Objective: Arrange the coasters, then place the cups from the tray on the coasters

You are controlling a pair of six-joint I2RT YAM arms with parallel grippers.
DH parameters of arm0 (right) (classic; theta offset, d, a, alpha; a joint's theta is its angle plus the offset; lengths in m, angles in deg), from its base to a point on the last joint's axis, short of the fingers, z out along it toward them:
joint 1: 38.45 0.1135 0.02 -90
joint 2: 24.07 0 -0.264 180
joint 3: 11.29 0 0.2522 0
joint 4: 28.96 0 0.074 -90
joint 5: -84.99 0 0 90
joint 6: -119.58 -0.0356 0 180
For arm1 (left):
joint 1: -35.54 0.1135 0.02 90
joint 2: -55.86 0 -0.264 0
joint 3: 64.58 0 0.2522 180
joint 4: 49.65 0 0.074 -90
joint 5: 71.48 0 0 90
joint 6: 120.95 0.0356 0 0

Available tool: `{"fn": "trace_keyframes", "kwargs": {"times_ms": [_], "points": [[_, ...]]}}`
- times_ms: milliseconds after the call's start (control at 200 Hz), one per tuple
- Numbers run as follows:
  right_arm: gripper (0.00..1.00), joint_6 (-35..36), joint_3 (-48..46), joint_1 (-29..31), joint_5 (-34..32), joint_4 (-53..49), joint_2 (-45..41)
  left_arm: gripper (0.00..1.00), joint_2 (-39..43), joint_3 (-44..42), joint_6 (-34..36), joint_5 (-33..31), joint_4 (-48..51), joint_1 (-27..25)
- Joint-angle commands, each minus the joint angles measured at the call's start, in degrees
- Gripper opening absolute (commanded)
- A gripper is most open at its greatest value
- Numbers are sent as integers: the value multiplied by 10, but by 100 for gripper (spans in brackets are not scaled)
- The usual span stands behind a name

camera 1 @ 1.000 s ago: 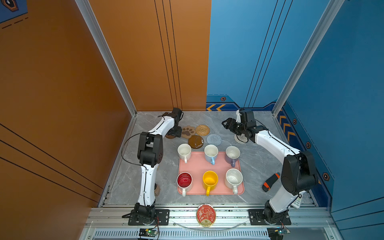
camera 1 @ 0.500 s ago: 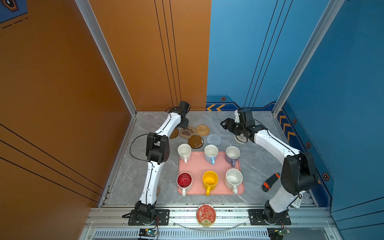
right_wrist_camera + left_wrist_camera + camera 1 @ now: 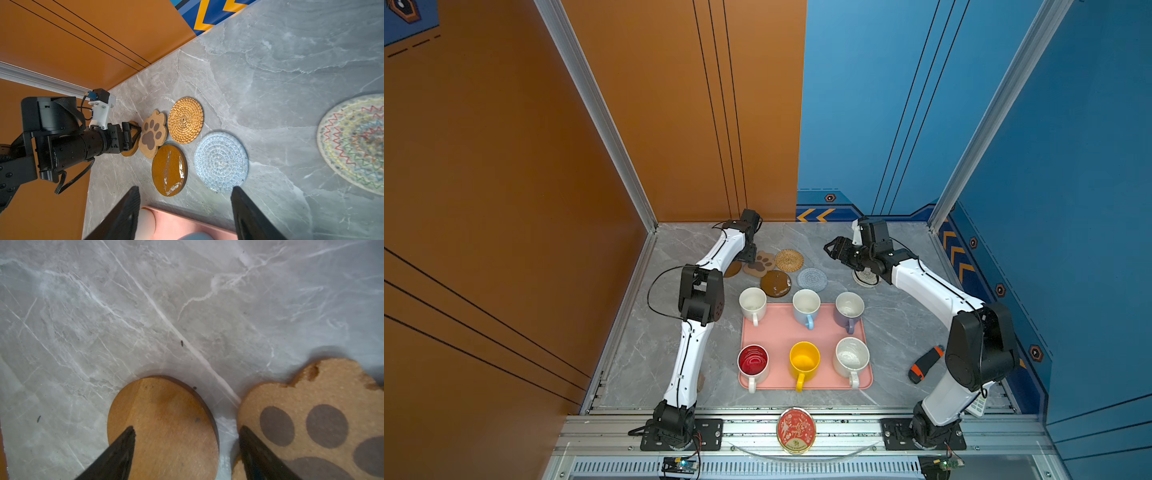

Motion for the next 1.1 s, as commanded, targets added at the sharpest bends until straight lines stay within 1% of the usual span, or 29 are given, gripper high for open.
{"fn": "trace_keyframes", "kwargs": {"times_ms": [0,386,731,931,1096], "points": [[68,9,17,4,-14,-14,-5,80,-15,3,-13,-9,19,15],[68,9,22,7,-11,-15,3,79,4,-42,-13,-11,19,30],[68,9,21,7,-9,-14,1,79,41,-97,-19,-19,19,55],[68,10,19,7,-8,-15,-4,79,42,-79,2,-28,18,64],[68,10,20,8,-9,-15,-4,79,52,-43,6,-21,19,47]]}}
